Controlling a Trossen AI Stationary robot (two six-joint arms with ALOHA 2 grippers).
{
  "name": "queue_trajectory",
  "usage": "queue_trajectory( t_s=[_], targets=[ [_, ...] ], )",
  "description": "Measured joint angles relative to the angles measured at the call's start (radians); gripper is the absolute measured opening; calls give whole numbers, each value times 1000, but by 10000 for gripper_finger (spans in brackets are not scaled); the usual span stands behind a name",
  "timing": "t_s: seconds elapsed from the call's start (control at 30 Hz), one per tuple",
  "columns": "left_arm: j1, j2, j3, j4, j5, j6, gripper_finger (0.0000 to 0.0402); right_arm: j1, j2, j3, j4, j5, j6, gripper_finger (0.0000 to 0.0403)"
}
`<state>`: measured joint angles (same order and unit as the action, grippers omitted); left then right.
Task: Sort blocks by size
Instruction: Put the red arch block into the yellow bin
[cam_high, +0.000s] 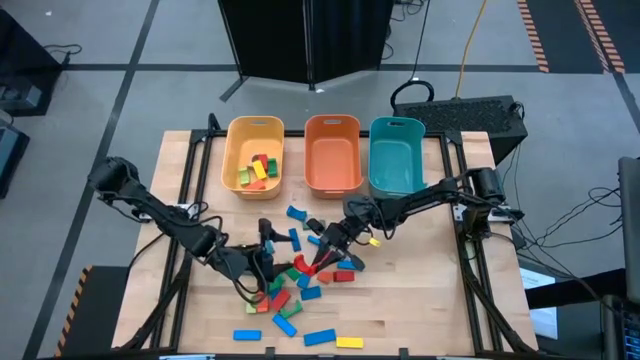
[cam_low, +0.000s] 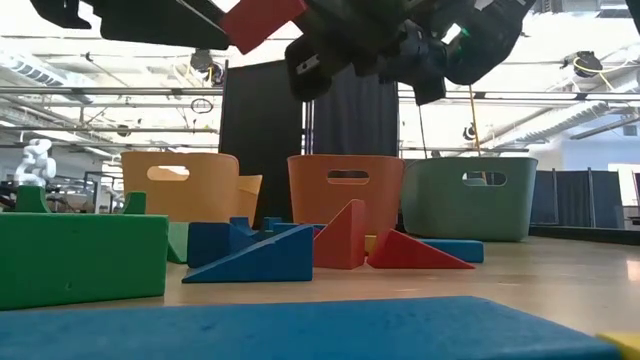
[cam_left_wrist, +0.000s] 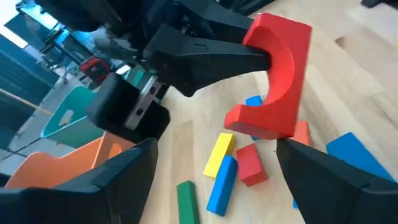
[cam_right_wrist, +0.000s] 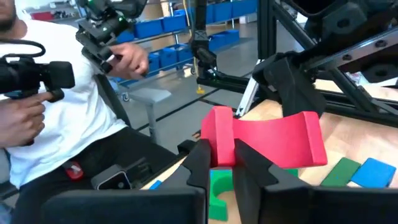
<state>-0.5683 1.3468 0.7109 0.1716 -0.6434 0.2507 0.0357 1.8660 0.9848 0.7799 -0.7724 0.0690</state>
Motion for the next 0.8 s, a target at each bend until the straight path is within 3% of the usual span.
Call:
queue_trajectory(
  t_s=[0.37,0.8],
  targets=[
    [4,0,1,47,50,-1,327,-10,0,1,18,21,6,29],
    [52,0,1,46,122,-2,242,-10,0,1,40,17,25,29]
  ],
)
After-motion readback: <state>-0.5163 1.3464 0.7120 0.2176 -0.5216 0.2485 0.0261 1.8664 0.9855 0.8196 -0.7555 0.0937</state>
